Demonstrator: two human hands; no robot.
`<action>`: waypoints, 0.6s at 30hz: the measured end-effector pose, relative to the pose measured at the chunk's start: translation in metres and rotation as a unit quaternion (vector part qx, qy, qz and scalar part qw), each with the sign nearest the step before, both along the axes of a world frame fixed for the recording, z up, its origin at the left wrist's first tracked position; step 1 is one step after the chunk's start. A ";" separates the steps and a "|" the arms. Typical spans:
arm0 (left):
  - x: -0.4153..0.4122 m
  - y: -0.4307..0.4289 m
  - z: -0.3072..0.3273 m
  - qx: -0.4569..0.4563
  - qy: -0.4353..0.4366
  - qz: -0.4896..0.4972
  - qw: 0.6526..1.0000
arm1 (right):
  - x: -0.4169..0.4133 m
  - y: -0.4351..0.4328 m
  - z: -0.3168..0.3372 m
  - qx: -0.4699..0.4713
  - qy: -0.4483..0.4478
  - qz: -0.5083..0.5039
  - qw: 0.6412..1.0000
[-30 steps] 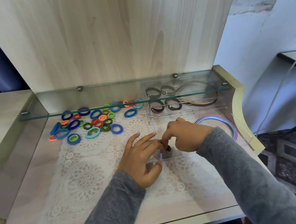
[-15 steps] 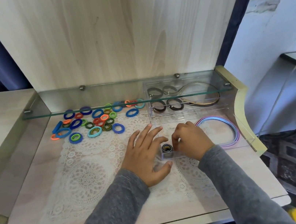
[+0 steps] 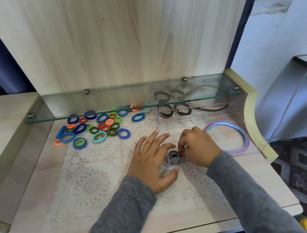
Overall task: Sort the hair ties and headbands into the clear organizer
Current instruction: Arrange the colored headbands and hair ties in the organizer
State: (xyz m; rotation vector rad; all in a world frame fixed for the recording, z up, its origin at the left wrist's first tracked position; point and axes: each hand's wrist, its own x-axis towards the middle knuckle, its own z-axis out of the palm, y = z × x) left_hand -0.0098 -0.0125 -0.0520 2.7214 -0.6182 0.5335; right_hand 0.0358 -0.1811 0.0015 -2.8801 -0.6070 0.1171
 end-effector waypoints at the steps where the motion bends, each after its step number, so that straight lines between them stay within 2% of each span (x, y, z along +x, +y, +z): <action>1: -0.001 0.000 0.001 -0.011 -0.003 0.005 1.000 | 0.000 -0.001 0.000 0.000 -0.006 -0.007 1.000; 6: -0.007 0.005 0.008 -0.105 -0.079 0.085 0.988 | -0.003 0.003 0.002 0.032 -0.061 -0.062 0.996; 10: -0.008 0.021 0.012 -0.161 -0.134 0.190 0.959 | -0.008 0.025 -0.001 0.184 -0.167 -0.088 0.965; 14: -0.008 0.051 0.011 -0.136 -0.162 0.271 0.939 | -0.017 0.060 -0.002 0.283 -0.202 -0.040 0.937; 18: -0.006 0.088 0.005 -0.088 -0.163 0.345 0.920 | -0.022 0.098 -0.016 0.292 -0.178 0.019 0.940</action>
